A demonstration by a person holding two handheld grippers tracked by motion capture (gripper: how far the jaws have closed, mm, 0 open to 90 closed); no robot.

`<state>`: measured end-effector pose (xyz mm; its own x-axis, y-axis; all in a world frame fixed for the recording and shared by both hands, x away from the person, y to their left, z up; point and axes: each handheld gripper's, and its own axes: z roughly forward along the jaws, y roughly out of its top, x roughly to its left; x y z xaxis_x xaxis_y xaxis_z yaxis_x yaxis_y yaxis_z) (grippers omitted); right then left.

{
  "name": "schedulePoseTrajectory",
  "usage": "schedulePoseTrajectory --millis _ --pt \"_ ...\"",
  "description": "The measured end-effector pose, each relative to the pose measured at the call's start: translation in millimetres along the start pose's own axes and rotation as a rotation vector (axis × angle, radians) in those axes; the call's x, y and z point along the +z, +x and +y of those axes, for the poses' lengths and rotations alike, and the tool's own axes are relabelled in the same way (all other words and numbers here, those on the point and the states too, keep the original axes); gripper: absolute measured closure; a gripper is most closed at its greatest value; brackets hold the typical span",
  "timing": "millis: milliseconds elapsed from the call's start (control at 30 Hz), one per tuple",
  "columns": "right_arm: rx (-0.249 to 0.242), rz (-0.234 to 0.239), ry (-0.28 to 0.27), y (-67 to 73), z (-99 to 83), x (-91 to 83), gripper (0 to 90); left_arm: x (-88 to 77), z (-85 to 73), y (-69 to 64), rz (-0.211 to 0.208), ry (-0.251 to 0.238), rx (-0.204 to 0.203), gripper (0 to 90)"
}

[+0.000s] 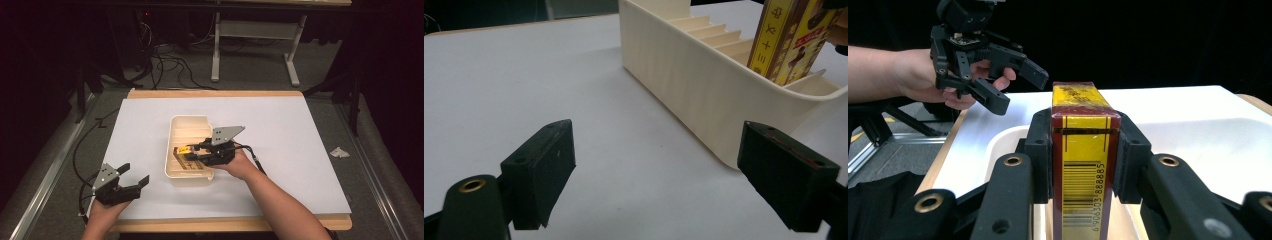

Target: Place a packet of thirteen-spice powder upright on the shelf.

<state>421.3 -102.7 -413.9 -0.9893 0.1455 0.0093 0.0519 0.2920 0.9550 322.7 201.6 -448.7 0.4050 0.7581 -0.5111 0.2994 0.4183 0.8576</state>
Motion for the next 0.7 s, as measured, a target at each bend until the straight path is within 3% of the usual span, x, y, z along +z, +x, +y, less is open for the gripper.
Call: schedulePoseTrajectory --millis 267,700 --pt "-0.003 -0.016 0.032 1.0 -7.4 0.3 66.4 0.0 -0.2 0.0 0.001 0.002 0.001 16.1" --pt "0.003 -0.033 0.04 1.0 -11.6 -5.1 64.1 0.3 -0.3 0.1 0.0 0.005 0.001 16.1"
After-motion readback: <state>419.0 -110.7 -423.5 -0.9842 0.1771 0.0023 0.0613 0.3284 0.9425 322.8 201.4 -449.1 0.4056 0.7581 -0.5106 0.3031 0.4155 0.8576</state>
